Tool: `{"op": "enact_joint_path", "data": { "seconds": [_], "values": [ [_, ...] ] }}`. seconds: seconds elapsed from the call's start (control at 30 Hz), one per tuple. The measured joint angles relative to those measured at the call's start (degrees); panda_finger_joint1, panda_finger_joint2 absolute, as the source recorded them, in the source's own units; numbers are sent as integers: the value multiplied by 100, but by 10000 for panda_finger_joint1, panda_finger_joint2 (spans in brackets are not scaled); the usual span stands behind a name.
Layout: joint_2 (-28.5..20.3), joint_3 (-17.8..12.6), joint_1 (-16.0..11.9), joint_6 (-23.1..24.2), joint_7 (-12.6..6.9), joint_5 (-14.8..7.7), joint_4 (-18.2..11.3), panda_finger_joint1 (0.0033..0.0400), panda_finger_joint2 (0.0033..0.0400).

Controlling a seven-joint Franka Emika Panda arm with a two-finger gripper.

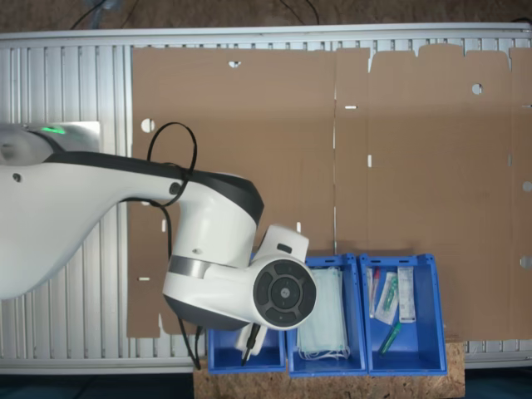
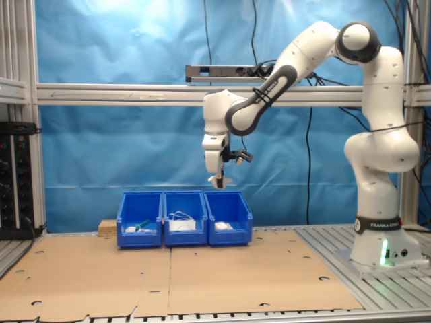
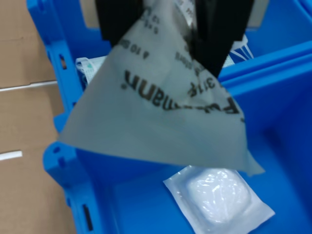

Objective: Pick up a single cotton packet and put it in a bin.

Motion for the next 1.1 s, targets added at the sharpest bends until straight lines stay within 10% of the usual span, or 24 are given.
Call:
{"op": "enact_joint_path", "data": {
  "seconds": [1.1],
  "values": [
    [-3,-526,-12,0,-1197,-90,-52,66,66]
  ]
}}
